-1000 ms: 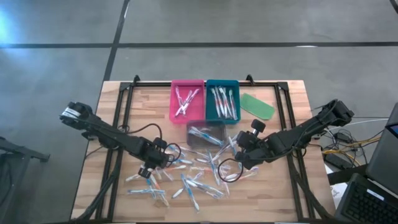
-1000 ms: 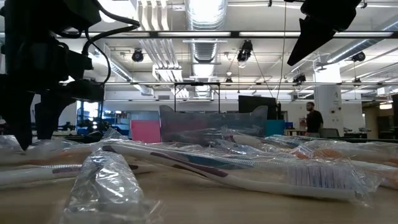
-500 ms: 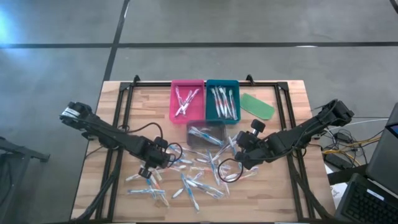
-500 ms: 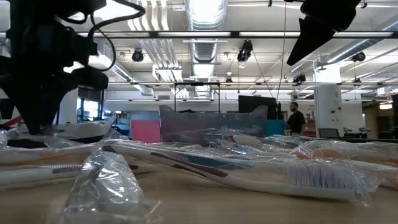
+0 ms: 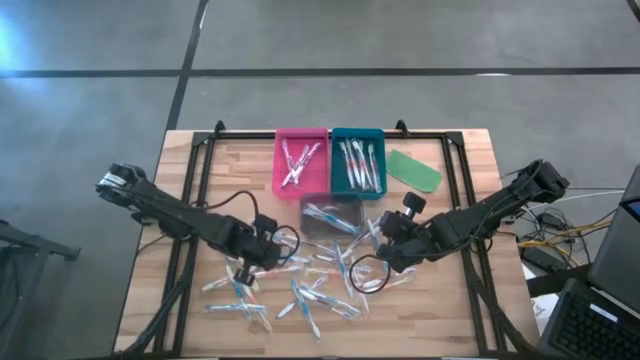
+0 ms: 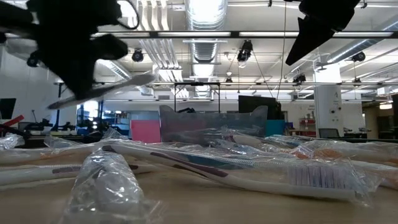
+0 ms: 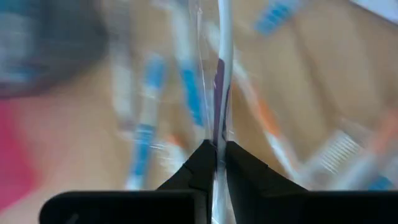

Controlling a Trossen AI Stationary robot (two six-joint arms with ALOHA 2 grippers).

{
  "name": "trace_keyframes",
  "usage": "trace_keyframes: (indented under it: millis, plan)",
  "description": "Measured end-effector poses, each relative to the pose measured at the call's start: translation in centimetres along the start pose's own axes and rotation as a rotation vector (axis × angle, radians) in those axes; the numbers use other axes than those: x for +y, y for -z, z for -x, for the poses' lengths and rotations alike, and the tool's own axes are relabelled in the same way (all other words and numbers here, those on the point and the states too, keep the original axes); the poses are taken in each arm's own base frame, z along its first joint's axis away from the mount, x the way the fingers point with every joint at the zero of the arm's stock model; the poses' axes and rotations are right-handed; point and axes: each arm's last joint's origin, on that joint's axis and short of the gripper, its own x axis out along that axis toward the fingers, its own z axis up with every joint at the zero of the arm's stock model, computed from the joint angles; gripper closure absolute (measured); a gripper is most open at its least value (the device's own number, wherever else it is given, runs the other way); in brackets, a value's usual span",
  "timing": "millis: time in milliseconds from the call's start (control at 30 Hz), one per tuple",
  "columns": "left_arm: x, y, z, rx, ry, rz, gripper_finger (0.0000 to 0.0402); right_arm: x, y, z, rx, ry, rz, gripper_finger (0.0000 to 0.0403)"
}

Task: Pick & Place Toothbrushes
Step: Put the purple toothbrush into the pink bin

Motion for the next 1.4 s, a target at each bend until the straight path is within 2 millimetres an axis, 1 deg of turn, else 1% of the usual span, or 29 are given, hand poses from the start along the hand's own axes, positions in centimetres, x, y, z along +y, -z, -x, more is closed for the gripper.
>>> trace_keyframes:
  millis: [267,467,600,700,800,967,1033,1233,1400]
  plan:
    - [1.7,-2.6,2.9,-0.158,-0.432,0.148,0.0367,0.1,0.0,0.0,-0.004,-0.004,-0.003,0.0394]
    - [3.1,-4.8,5.9,-0.295,-0.668,0.242,0.0367,0.0,-0.1,0.0,-0.018,0.011,-0.002,0.0394]
    - [4.5,-6.0,8.3,-0.358,-0.761,0.315,0.0367,-0.1,-0.2,0.0,-0.063,0.061,-0.002,0.0394]
    - [6.1,-6.7,10.1,-0.399,-0.788,0.381,0.0367,-0.2,-0.3,0.0,-0.094,0.096,-0.001,0.0394]
    - [8.1,-7.0,11.7,-0.421,-0.824,0.44,0.0367,-0.3,-0.3,0.0,-0.107,0.112,0.0,0.0394]
    - [12.1,-6.9,14.4,-0.462,-0.89,0.588,0.0367,-0.3,-0.3,0.0,-0.107,0.112,0.008,0.0394]
    - [13.7,-6.6,15.3,-0.5,-0.884,0.671,0.0367,-0.3,-0.3,0.0,-0.107,0.112,0.008,0.0394]
    - [18.9,-4.9,17.3,-0.642,-0.69,0.91,0.0367,-0.3,-0.3,0.0,-0.107,0.112,0.016,0.0394]
    - [22.8,-2.7,17.9,-0.708,-0.552,1.086,0.0367,-0.3,-0.3,0.0,-0.105,0.114,0.026,0.0394]
